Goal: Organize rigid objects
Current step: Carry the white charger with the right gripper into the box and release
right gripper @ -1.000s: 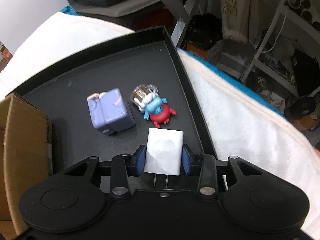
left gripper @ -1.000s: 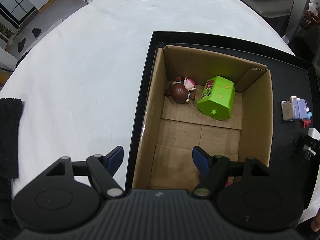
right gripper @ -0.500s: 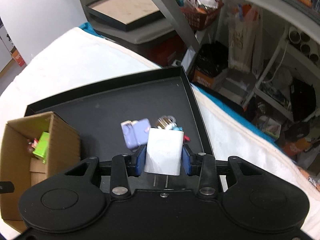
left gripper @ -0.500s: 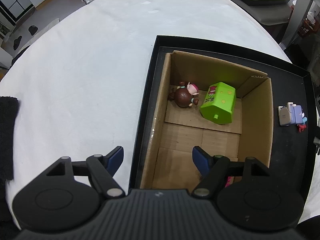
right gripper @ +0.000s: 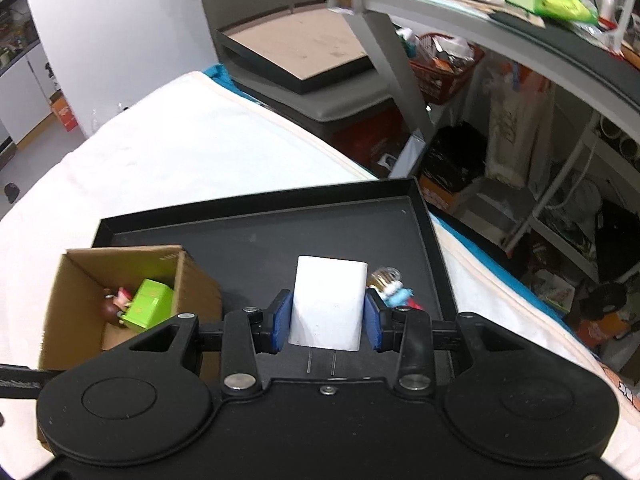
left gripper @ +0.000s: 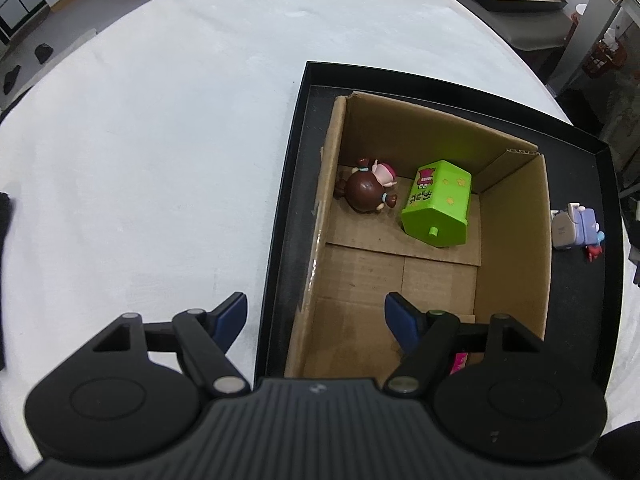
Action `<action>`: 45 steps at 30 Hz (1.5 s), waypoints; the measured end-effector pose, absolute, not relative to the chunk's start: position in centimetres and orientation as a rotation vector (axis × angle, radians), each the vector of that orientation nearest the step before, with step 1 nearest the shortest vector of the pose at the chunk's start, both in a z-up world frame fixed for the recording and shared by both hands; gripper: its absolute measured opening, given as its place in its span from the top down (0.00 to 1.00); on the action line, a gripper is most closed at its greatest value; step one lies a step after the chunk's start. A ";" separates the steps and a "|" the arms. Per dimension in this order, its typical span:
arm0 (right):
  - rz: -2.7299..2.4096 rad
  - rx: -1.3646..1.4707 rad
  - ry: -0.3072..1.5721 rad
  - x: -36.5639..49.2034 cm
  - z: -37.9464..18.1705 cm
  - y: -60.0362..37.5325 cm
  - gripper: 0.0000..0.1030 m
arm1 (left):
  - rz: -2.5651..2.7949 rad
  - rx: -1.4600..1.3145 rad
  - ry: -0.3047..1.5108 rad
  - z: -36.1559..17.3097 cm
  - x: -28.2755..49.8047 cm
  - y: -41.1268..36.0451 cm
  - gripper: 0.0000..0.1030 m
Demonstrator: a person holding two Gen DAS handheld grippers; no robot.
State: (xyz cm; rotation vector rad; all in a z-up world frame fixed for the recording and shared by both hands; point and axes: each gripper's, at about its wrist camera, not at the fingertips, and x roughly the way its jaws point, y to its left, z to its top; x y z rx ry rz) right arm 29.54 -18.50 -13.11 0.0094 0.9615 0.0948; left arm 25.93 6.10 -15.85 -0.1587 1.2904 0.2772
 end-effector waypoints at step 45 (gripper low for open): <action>0.345 0.063 1.115 30.0 -13.8 -3.1 0.63 | 0.074 -0.359 1.271 -18.6 25.4 11.5 0.82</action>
